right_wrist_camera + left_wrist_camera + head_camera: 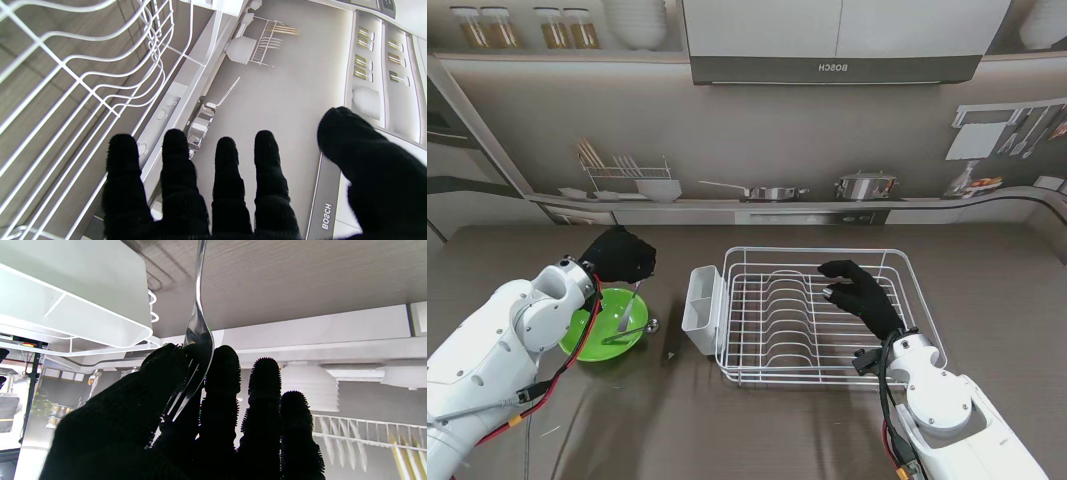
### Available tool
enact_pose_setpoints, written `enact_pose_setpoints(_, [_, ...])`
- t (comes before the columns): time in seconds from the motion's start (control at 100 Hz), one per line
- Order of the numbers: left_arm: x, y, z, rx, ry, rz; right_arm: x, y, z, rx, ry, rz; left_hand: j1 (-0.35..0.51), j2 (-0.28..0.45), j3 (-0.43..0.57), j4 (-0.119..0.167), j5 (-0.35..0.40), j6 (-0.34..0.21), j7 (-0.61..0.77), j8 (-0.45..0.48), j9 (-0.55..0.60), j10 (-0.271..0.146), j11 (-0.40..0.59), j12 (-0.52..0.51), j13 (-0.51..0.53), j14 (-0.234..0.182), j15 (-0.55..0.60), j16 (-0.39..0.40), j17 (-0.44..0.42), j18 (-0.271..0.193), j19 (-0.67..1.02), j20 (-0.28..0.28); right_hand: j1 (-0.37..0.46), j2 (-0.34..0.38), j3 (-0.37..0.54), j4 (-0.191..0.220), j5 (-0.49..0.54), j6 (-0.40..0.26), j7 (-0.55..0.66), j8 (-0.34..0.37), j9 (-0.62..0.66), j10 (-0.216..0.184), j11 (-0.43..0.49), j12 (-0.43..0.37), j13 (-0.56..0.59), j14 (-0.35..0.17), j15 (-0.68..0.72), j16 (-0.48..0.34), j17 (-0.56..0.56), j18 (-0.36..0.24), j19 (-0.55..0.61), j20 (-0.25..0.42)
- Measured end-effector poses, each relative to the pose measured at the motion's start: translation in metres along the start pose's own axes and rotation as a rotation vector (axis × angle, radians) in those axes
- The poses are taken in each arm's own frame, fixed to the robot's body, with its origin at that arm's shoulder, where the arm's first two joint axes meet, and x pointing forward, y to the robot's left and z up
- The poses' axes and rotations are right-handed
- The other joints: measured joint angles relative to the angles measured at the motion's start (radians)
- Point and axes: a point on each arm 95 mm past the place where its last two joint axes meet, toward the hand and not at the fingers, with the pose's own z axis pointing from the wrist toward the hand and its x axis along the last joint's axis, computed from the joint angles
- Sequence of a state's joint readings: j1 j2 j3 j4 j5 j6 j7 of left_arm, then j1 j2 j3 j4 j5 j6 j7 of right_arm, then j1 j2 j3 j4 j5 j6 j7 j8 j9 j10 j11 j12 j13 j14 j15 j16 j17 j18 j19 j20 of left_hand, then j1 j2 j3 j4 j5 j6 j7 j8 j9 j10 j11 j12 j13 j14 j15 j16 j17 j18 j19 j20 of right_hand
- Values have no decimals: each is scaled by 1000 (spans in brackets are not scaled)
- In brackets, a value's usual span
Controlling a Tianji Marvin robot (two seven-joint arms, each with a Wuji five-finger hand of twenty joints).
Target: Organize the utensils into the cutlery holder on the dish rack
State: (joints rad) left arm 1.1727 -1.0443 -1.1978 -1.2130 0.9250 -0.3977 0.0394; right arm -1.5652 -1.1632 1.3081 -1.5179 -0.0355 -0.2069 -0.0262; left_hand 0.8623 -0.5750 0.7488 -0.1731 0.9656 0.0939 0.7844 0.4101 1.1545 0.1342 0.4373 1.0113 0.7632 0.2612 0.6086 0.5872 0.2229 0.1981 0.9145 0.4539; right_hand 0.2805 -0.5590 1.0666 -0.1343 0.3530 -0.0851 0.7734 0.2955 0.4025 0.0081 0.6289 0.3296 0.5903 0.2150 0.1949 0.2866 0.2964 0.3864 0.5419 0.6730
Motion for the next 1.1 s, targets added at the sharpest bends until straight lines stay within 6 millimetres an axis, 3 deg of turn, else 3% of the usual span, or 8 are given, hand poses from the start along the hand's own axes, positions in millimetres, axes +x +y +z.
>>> enact_pose_setpoints(0.04, [1,-2,0,0,5,2,0,0,0,0,0,0,0,-1,5,-3,0,1,0,1,2,0,0,5,21,2,6,3,10,0,1,0,0,0,0,0,0,0,0,0,0,0,0,0,0,0,0,0,0,0,0,0])
enact_pose_setpoints(0.06, [2,-4,0,1,7,3,0,0,0,1,0,0,0,-1,9,-20,0,1,0,2,2,0,0,7,22,3,14,9,13,0,10,1,0,0,0,0,0,0,0,0,0,0,0,0,0,0,0,0,0,0,0,0])
enact_pose_setpoints(0.33, [5,-12,-1,7,23,15,0,0,0,2,0,1,-24,-31,73,-21,0,5,19,15,15,0,10,27,72,30,124,62,60,6,70,26,0,0,0,0,0,6,0,0,0,0,0,0,0,0,0,0,0,0,0,0])
enact_pose_setpoints(0.62, [9,-20,1,-7,59,16,0,-1,0,3,-1,2,-39,-35,106,-21,1,7,28,26,27,0,13,38,74,40,151,75,75,16,73,35,0,0,0,0,0,10,0,0,0,0,0,0,0,0,0,0,0,0,0,0])
enact_pose_setpoints(0.65, [10,-21,2,-8,63,17,0,-1,0,3,-1,2,-39,-36,111,-40,1,7,29,26,27,0,13,38,75,40,151,75,76,16,73,36,0,0,0,0,0,10,0,0,0,0,0,0,0,0,0,0,0,0,0,0])
enact_pose_setpoints(1.1, [27,-56,35,16,157,8,0,0,0,2,-1,5,-41,-44,122,-40,1,7,32,26,27,0,13,49,98,40,152,84,96,17,75,37,0,0,0,9,0,10,0,0,0,1,0,0,0,0,0,0,0,0,0,0])
